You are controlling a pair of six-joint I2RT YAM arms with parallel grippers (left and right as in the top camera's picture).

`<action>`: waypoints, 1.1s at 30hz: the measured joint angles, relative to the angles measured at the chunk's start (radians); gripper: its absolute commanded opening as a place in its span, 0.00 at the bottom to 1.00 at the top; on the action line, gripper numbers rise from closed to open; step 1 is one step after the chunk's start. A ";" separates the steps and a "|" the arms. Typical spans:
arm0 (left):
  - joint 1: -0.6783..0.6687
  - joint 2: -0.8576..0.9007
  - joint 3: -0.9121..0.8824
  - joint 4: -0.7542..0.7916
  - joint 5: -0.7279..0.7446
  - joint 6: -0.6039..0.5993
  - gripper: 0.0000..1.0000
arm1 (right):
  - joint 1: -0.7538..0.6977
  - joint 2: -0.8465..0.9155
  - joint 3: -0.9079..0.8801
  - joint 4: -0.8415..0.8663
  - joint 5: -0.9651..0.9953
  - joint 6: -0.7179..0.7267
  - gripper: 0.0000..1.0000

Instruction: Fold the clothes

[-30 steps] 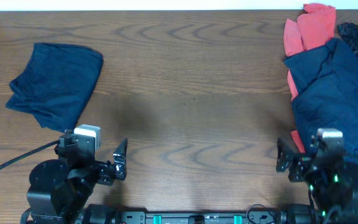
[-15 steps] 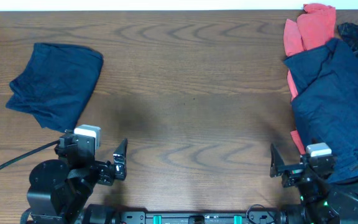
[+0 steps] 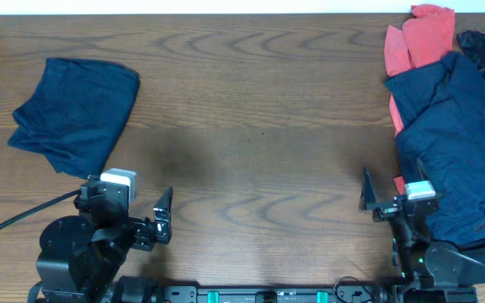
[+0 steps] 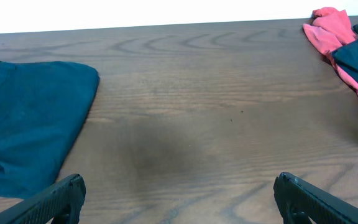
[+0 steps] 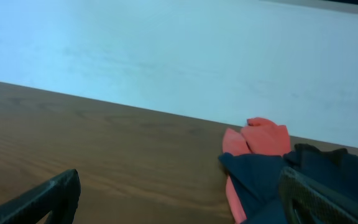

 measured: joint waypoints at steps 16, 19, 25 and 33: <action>0.000 0.000 0.000 0.000 0.000 0.000 0.98 | -0.007 0.000 -0.056 -0.049 0.227 0.149 0.99; 0.000 0.000 0.000 0.000 0.000 0.000 0.98 | -0.007 0.000 -0.056 -0.049 0.236 0.161 0.99; 0.000 0.000 0.000 0.000 0.000 0.000 0.98 | -0.007 0.000 -0.056 -0.048 0.239 0.171 0.99; 0.000 0.000 0.000 0.000 0.000 0.000 0.98 | -0.007 0.000 -0.056 -0.049 0.239 0.172 0.99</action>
